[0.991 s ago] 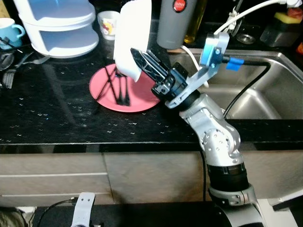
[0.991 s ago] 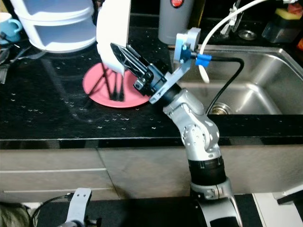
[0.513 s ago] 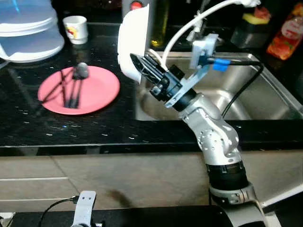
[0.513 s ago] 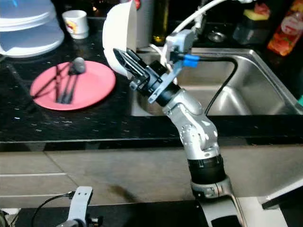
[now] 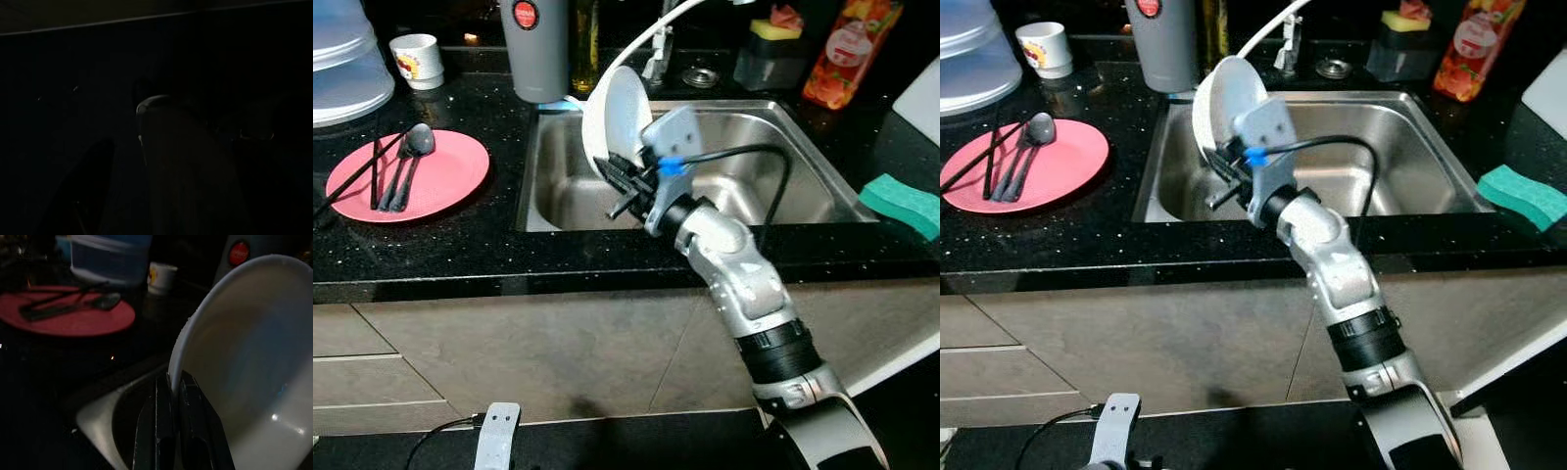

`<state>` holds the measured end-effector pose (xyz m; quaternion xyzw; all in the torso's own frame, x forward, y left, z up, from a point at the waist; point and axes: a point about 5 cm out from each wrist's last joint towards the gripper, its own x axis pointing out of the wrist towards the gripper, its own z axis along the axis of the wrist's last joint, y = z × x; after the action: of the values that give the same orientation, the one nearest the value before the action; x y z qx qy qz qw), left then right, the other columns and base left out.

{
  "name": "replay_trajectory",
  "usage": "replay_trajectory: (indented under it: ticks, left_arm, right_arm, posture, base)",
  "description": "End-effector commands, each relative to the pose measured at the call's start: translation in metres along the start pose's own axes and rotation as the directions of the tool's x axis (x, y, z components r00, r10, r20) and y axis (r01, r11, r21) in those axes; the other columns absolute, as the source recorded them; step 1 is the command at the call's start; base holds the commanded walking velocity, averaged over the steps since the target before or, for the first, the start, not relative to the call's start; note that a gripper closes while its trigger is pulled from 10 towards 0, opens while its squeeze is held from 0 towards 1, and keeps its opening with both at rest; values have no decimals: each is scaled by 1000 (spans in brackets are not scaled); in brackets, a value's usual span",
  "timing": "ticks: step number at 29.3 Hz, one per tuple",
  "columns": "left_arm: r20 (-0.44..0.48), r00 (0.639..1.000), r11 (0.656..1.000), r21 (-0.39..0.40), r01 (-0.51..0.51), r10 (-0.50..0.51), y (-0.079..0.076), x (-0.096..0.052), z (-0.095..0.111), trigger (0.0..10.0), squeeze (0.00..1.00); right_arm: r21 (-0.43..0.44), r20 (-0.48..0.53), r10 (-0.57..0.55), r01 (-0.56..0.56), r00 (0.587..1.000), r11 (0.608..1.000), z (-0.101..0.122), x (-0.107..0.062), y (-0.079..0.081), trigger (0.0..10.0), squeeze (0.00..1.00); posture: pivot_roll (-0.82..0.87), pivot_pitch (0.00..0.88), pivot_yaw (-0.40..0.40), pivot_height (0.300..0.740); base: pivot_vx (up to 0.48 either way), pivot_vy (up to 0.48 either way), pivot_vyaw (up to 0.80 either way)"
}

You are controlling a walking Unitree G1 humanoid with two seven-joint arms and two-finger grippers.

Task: Kitchen organization

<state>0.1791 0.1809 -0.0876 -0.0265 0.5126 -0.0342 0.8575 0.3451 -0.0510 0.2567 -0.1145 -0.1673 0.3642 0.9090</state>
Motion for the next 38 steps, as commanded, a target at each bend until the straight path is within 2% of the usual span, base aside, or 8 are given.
replay_trajectory:
  ticks: [1, 14, 21, 23, 29, 35, 36, 38]
  left_arm:
    - [-21, 1000, 1000, -8, -2, 2, 3, -1, -6, 10000, 0]
    - [-27, 999, 1000, -18, -21, 21, 4, -1, -8, 10000, 0]
    - [-28, 1000, 1000, -18, -13, 13, 2, -1, -9, 10000, 0]
    - [-29, 1000, 1000, -21, -11, 10, 1, -1, -10, 10000, 0]
    - [-30, 1000, 1000, -22, -7, 7, -1, 0, -11, 10000, 0]
    - [-35, 999, 1000, -23, 4, -5, -5, 0, -14, 10000, 0]
    - [-36, 999, 1000, -24, 7, -8, -6, 0, -15, 10000, 0]
    - [-37, 999, 1000, -25, 8, -9, -7, 0, -16, 10000, 0]
  right_arm:
    - [-42, 32, 15, -13, 999, 999, 8, 6, 4, 10000, 0]
    - [-118, 4, -3, 3, 1000, 993, 4, 18, 1, 10000, 0]
    - [-287, -27, -77, 66, 997, 956, 16, 42, -19, 10000, 0]
    - [-382, -57, -74, 47, 996, 923, 24, 53, -25, 10000, 0]
    - [-471, -176, -19, -67, 984, 879, 24, 65, -24, 10000, 0]
    - [-471, -466, 75, -319, 882, 822, 2, 68, -21, 10000, 0]
    - [-503, -542, 58, -379, 839, 777, -6, 63, -26, 10000, 0]
    - [-504, -571, 51, -399, 819, 766, -9, 61, -28, 10000, 0]
  posture:
    - [49, 117, -37, 740]
    - [45, 130, -38, 740]
    - [61, 138, -55, 740]
    - [63, 143, -62, 740]
    - [63, 156, -75, 740]
    - [71, 190, -103, 740]
    - [71, 200, -111, 740]
    - [72, 206, -113, 740]
  base:
    - [0, 0, 0]
    - [0, -149, 0]
    - [0, 0, 0]
    - [0, 0, 0]
    - [0, 0, 0]
    - [0, 0, 0]
    - [0, 0, 0]
    - [0, 0, 0]
